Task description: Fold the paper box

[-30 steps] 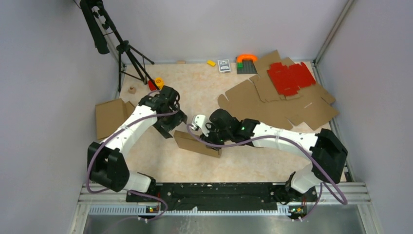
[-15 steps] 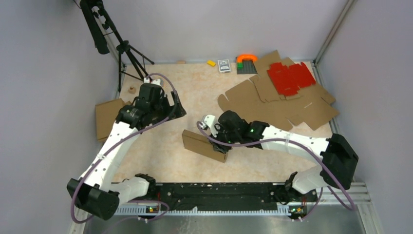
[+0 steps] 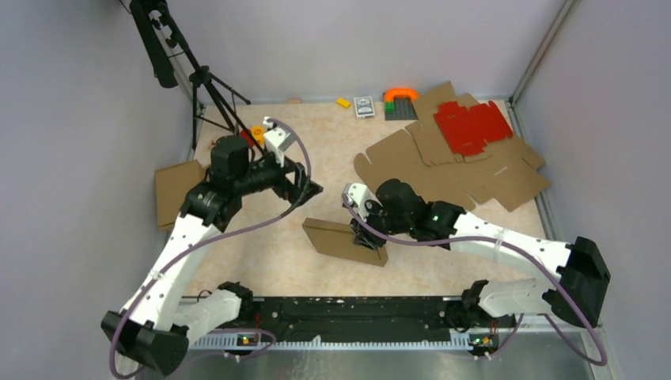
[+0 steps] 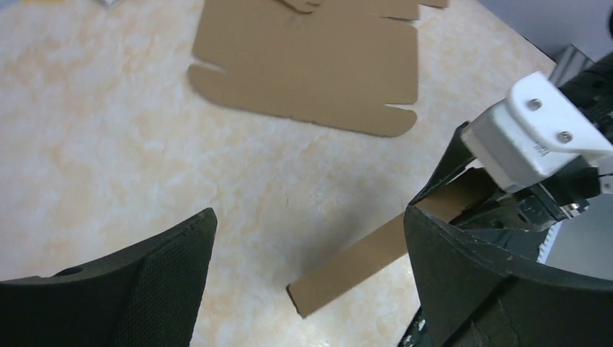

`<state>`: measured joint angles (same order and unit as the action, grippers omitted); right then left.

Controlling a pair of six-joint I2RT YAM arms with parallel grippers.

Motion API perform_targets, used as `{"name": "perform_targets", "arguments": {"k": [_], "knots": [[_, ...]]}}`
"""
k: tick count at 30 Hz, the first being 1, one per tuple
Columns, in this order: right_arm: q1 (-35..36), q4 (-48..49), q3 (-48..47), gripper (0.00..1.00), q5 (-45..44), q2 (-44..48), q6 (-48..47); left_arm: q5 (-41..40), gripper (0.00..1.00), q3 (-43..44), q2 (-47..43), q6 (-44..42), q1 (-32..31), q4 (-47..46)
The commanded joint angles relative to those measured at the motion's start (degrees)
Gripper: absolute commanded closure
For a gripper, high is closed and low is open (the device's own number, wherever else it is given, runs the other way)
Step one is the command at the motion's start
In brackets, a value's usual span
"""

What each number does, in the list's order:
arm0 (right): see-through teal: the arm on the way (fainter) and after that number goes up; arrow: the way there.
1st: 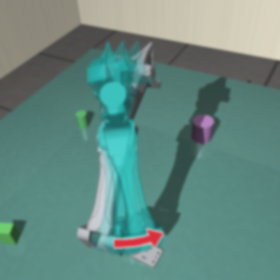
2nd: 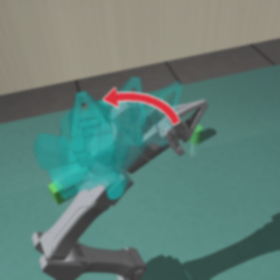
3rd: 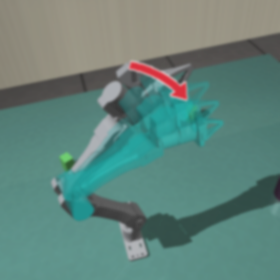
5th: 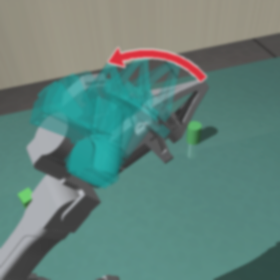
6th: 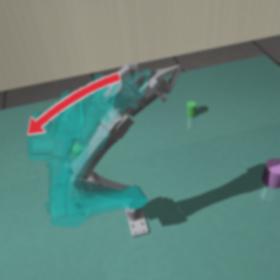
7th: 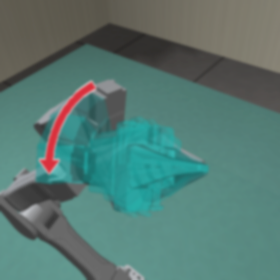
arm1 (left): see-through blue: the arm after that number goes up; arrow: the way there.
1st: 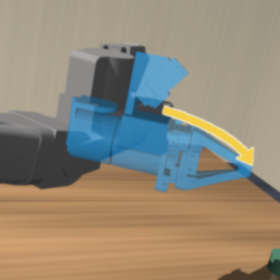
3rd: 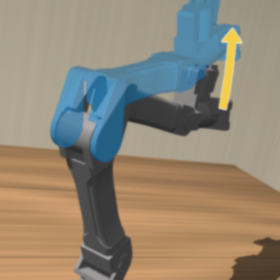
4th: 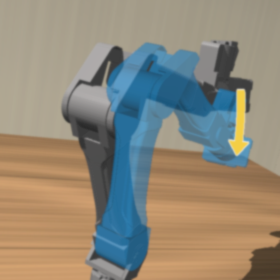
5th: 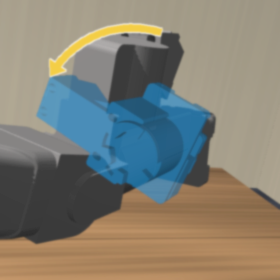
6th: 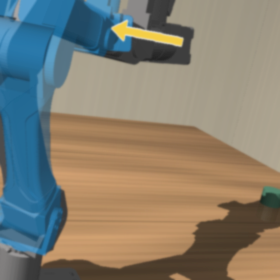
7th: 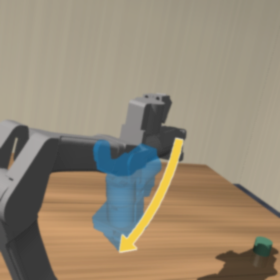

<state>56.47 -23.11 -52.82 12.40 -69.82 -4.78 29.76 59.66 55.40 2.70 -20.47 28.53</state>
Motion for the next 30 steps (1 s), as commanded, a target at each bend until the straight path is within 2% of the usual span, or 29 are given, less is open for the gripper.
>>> {"name": "perform_targets", "arguments": {"k": [1, 3, 5, 9, 11, 12, 14, 16, 21, 24, 30], "knots": [[-1.83, 8.37, 0.6, 0.65, 6.01, 0.7, -1.77, 19.02, 0.01, 7.74, 6.95, -17.21, -0.01, -0.56], [-3.14, 12.26, 1.49, 0.67, 8.54, 0.48, -1.88, 28.97, 0.02, 8.76, 8.04, -23.23, -0.06, 2.56], [-3.87, 15.34, 2.45, 0.68, 11.06, 0.12, -2.59, 34.2, 0.02, 8.83, 8.36, -32.01, -0.04, 7.86], [-4.24, 18.67, 4.57, 0.69, 13.18, -0.59, -6.28, 32.49, 0.02, 6.31, 8.47, -41.5, -0.18, 12.17], [-5.75, 22.14, 6.94, 0.69, 15.85, -0.42, -7.48, 33.31, 0.03, 5.4, 8.39, -52.27, -0.46, 18.18], [-7.07, 25.21, 8.18, 0.69, 19.64, -0.23, -7.52, 32.22, 0.03, 4.23, 7.99, -54.6, -0.77, 19.31], [-10.05, 29.47, 10.09, 0.69, 25.56, 0.1, -7.02, 27.74, 0.03, 0.41, 6.52, -51.02, -1.33, 14.19], [-11.69, 31.14, 10.68, 0.68, 27.38, 0.06, -7.56, 23.06, 0.03, -2.72, 5.86, -49.72, -2.88, 11.12], [-11.82, 25.73, 7.39, 0.66, 27.8, -3.04, -12.5, 11.47, 0.02, -5.44, 7.58, -44.74, -6.93, 6.14], [-11.82, 25.29, 7.91, 0.67, 29.65, -3.79, -16.09, 9.43, 0.03, -6.65, 8.07, -44.5, -7.94, 3.23], [-11.82, 24.34, 7.83, 0.67, 27.16, -3.75, -19.25, 7.96, 0.21, -5.83, 11.24, -44.38, -8.2, 3.37]]}}
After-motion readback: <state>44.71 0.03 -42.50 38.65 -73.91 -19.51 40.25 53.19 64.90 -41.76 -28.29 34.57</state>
